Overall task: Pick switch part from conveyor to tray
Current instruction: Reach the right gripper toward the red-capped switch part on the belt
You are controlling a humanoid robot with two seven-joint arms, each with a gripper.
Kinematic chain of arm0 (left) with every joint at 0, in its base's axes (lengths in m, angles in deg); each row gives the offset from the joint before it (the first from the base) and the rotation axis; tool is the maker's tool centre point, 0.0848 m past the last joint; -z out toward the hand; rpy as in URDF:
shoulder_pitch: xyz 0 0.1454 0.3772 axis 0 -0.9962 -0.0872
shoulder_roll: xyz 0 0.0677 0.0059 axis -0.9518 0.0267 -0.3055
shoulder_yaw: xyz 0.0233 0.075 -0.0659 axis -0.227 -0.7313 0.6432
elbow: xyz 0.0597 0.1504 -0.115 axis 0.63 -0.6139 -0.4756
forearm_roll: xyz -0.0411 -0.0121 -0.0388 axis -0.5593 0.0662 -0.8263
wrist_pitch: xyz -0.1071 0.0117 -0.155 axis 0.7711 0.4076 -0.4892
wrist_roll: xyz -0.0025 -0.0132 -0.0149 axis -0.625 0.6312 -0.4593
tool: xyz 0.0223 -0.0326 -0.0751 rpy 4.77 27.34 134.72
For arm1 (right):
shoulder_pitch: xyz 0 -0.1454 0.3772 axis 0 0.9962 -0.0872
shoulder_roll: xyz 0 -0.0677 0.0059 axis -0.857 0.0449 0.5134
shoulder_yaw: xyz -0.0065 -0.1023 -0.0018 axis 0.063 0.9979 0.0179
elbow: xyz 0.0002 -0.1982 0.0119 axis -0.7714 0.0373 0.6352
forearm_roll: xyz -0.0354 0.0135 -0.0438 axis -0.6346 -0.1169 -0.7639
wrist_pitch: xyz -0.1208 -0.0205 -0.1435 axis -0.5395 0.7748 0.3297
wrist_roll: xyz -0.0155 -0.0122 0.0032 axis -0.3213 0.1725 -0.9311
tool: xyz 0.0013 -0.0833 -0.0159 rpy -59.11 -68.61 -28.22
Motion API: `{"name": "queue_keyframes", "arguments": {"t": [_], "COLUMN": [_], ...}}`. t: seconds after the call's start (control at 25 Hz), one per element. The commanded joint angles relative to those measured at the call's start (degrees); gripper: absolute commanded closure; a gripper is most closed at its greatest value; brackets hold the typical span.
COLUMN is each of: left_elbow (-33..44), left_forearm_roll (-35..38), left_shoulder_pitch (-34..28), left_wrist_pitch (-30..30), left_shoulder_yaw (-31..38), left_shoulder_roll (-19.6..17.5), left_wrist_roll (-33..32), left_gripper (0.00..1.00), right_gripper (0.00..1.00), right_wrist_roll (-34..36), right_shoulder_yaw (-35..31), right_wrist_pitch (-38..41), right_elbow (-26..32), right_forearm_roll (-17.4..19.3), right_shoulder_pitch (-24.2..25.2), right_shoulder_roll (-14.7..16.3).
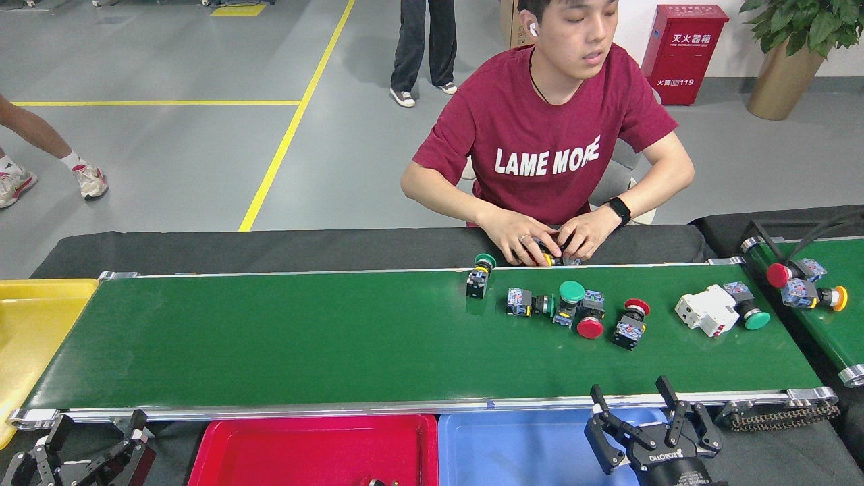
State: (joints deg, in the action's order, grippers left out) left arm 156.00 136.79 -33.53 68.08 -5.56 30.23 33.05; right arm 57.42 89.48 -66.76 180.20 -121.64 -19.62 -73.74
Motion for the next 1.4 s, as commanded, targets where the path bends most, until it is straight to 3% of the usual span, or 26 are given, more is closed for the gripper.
{"name": "queue_keyframes", "arguments": {"t": [0.0, 0.32, 0.48, 0.6, 0.68, 1.0, 1.12, 1.24, 1.36], "left_elbow": [0.67, 0.58, 0.76, 0.67, 0.67, 2.69, 2.51, 1.72, -0.39], "left_forearm_roll": [-0.01, -0.01, 0.08, 0.08, 0.17, 0.78, 4.56, 9.4, 9.49], "left_shoulder_pitch": [0.11, 0.02, 0.11, 0.11, 0.2, 5.2, 8.99, 14.44, 17.86], "left_wrist_pitch": [0.1, 0.1, 0.1, 0.28, 0.63, 1.51, 1.42, 1.51, 1.51], "left_shoulder_yaw": [0.33, 0.24, -0.11, -0.38, -0.73, -10.48, -13.56, -18.22, -23.32], "left_shoulder_roll": [-0.28, -0.28, -0.28, -0.37, -0.45, -0.89, -0.81, -0.02, 0.25], "left_wrist_roll": [0.42, 0.42, 0.42, 0.42, 0.42, -0.37, -0.54, -2.04, -4.59], "left_gripper": [0.0, 0.0, 0.0, 0.0, 0.0, 0.0, 0.0, 0.0, 0.0], "right_gripper": [0.02, 0.02, 0.03, 0.03, 0.03, 0.03, 0.02, 0.02, 0.02], "right_wrist_roll": [0.63, 0.54, -0.86, -3.41, -3.5, -3.41, -3.32, -3.32, -3.32], "right_shoulder_yaw": [-0.29, -0.29, 0.41, 3.84, 5.16, 9.2, 10.26, 11.4, 12.01], "right_wrist_pitch": [-0.18, -0.53, -5.63, -10.99, -12.66, -16.79, -16.44, -16.44, -16.35], "right_elbow": [0.89, 0.98, -0.52, -7.45, -12.73, -32.77, -36.82, -37.17, -37.43], "right_forearm_roll": [-0.07, -0.07, -1.57, -6.84, -8.42, -8.77, -8.51, -8.25, -8.16], "right_shoulder_pitch": [-0.32, -0.59, -6.12, -13.59, -17.29, -30.55, -33.02, -33.28, -33.19], "right_shoulder_roll": [-0.79, -1.94, -3.25, -7.65, -9.58, -15.56, -16.79, -16.88, -16.7]}}
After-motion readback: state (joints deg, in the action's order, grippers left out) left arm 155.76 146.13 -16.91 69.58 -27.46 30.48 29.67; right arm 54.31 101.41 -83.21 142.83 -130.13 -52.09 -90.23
